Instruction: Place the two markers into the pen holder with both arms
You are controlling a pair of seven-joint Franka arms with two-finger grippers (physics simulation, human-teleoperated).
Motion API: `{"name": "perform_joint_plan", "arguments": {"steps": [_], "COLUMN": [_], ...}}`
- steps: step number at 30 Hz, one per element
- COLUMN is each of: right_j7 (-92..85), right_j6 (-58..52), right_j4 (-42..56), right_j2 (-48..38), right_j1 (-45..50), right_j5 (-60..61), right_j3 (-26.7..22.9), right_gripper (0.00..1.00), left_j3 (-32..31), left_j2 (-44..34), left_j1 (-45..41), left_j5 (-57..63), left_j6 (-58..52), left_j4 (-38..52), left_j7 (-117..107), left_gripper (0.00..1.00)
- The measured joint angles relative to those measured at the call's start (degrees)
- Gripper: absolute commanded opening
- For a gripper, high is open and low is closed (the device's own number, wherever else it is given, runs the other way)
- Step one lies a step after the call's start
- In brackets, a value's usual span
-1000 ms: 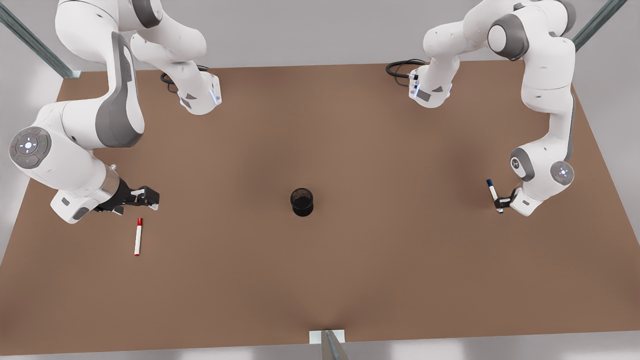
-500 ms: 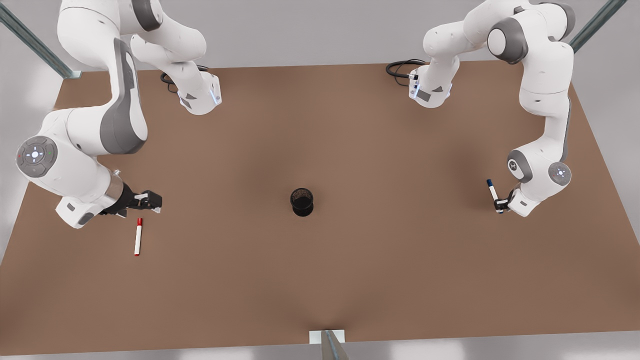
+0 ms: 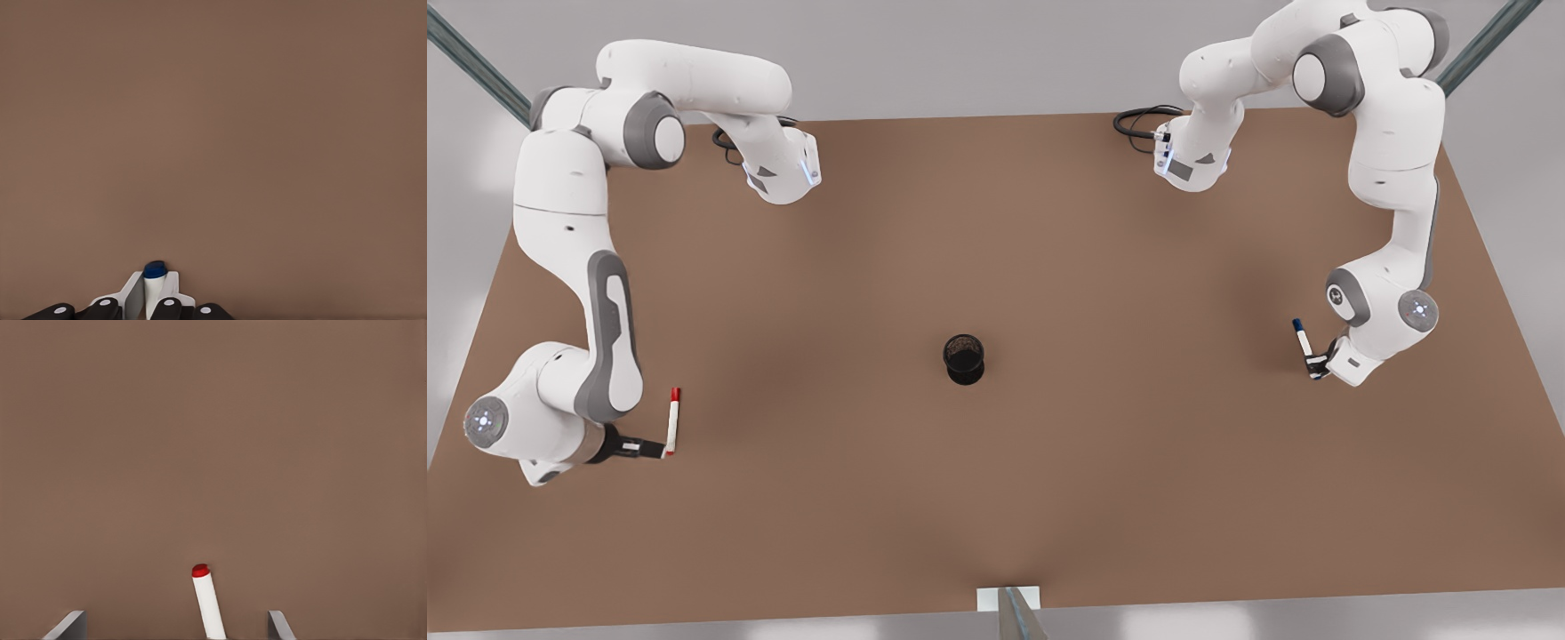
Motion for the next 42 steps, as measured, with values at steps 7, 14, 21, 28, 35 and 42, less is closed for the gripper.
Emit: {"name": "perform_joint_plan", "arguments": {"steps": [7,14,21,28,35,42], "right_j7": [-5.0,-8.3,-10.6,-12.2,-12.7,-13.1], "right_j6": [5.1,10.4,13.8,14.8,15.1,15.3], "right_j4": [-9.5,-11.4,-12.2,-12.2,-12.2,-12.3], "right_j2": [-1.6,0.1,0.2,0.3,0.4,0.7], "right_j1": [0.3,0.6,0.2,0.1,-0.7,-1.8], "right_j5": [-3.7,-6.8,-7.5,-7.5,-7.2,-7.1], "right_j3": [0.5,0.4,0.5,0.5,0.6,1.5], "right_gripper": [1.0,0.96,0.51,0.37,0.36,0.29], "left_j3": [0.0,0.0,0.0,-3.5,-11.8,-24.9], "left_j2": [0.1,0.4,-1.1,-7.8,-10.1,-10.7], "left_j1": [0.2,0.2,0.0,-0.1,-0.5,-4.4], "left_j5": [0.1,0.5,0.7,-5.1,-19.5,-34.5], "left_j6": [0.1,0.3,0.2,-8.0,-27.1,-33.8], "left_j4": [-0.1,-0.1,0.3,9.1,19.6,23.9], "left_j7": [-0.1,-0.5,-1.0,1.5,11.6,27.2], "left_gripper": [0.3,0.25,0.21,0.21,0.21,0.21]}}
